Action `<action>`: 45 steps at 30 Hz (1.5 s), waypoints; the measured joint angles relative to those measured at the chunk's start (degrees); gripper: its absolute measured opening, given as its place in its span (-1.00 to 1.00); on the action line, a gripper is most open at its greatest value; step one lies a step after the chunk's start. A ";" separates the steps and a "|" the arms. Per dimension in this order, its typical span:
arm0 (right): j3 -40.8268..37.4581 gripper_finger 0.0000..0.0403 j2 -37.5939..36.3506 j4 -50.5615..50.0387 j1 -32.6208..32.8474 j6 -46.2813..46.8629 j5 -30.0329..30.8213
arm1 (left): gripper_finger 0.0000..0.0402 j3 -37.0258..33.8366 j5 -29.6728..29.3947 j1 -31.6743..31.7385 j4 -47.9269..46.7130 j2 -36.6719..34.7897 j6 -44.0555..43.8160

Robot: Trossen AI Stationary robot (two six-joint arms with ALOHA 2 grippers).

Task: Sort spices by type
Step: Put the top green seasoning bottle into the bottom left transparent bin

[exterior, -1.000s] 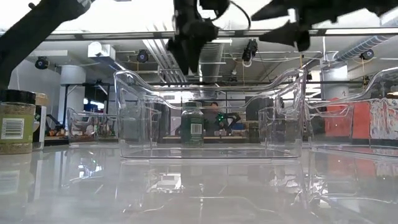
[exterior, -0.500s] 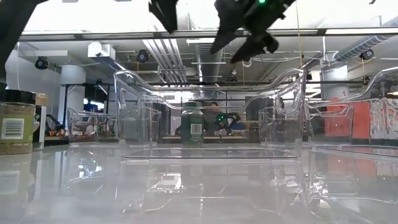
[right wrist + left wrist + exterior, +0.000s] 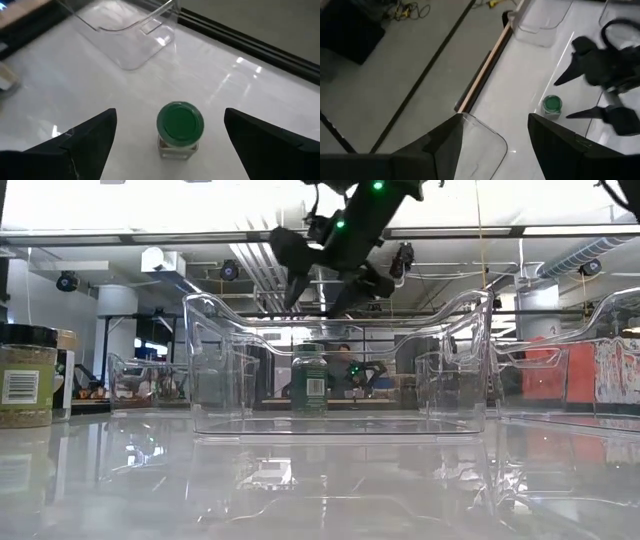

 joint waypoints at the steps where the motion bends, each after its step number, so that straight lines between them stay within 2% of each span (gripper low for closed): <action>1: 1.55 0.79 0.82 -1.41 -0.24 0.28 -0.02 | 0.03 0.00 -0.03 0.00 0.00 -0.59 0.00; 4: 4.96 0.79 2.66 -5.43 -0.96 1.89 -0.26 | 0.03 0.00 -0.03 0.00 0.00 -2.03 0.00; 10: 7.77 0.79 5.14 -9.02 -2.64 3.87 -4.40 | 0.03 -0.02 -0.08 0.00 0.00 -3.58 0.02; 20: 7.85 0.79 7.55 -10.35 -3.73 3.79 -6.05 | 0.03 -0.03 -0.10 0.00 0.08 -2.71 0.52; 27: 7.83 0.78 9.05 -10.73 -5.59 4.74 -11.29 | 0.03 -0.21 1.84 -0.04 0.04 -2.42 1.13; 31: 7.83 0.65 9.05 -10.44 -5.71 4.74 -11.38 | 0.03 -0.42 1.85 -0.02 0.05 -2.42 1.11; 41: 7.83 0.13 9.16 -10.61 -6.06 4.76 -11.60 | 0.03 -0.44 1.86 -0.02 0.03 -2.42 0.74; 45: 7.83 0.01 9.16 -10.61 -6.11 4.74 -11.63 | 0.03 -0.44 1.87 -0.02 0.04 -2.42 0.72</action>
